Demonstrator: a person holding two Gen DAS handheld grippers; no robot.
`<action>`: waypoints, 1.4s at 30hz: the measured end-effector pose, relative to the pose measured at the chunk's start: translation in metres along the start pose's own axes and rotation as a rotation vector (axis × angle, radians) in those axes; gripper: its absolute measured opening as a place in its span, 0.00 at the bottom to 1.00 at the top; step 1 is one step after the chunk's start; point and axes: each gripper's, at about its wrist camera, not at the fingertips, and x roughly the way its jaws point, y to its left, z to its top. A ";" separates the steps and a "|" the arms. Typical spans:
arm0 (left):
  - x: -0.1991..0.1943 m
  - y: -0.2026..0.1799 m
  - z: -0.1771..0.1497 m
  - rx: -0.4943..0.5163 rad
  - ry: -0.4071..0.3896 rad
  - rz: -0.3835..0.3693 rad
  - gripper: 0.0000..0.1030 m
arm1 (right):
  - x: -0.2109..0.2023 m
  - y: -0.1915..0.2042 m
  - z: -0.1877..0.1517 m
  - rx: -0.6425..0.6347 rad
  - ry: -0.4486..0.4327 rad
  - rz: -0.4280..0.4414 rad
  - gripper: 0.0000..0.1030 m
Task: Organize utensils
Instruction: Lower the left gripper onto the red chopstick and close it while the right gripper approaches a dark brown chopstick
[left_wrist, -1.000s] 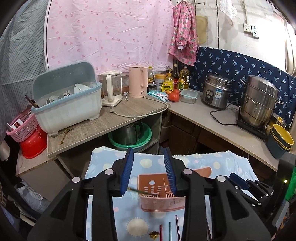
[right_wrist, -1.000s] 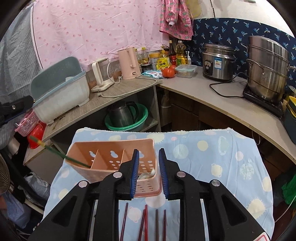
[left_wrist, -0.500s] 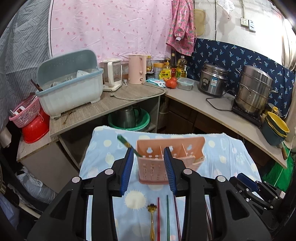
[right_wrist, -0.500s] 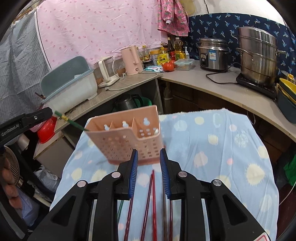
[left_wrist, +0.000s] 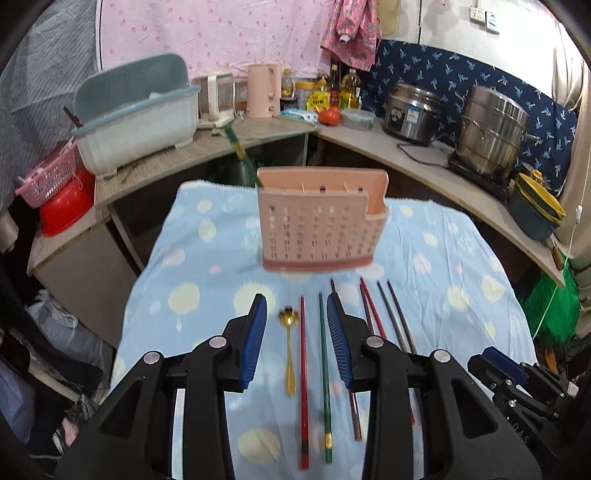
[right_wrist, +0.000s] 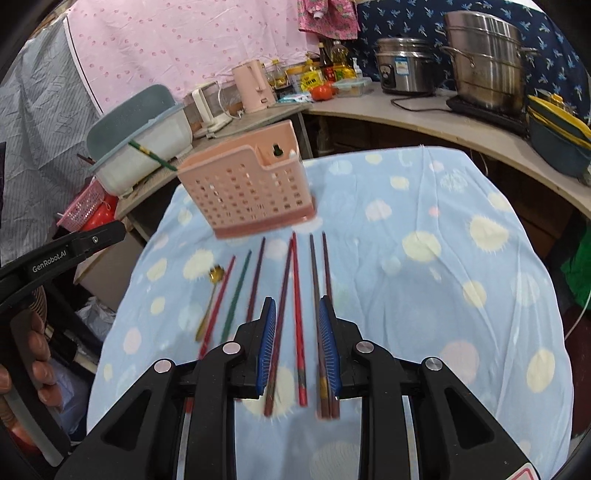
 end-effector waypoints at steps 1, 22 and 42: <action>0.001 0.000 -0.009 -0.005 0.015 -0.005 0.32 | 0.000 -0.002 -0.007 0.001 0.010 -0.008 0.23; 0.033 0.009 -0.135 -0.027 0.180 0.010 0.34 | 0.029 -0.032 -0.083 0.019 0.094 -0.095 0.23; 0.042 0.006 -0.150 -0.031 0.222 -0.008 0.34 | 0.034 -0.031 -0.090 0.013 0.110 -0.092 0.23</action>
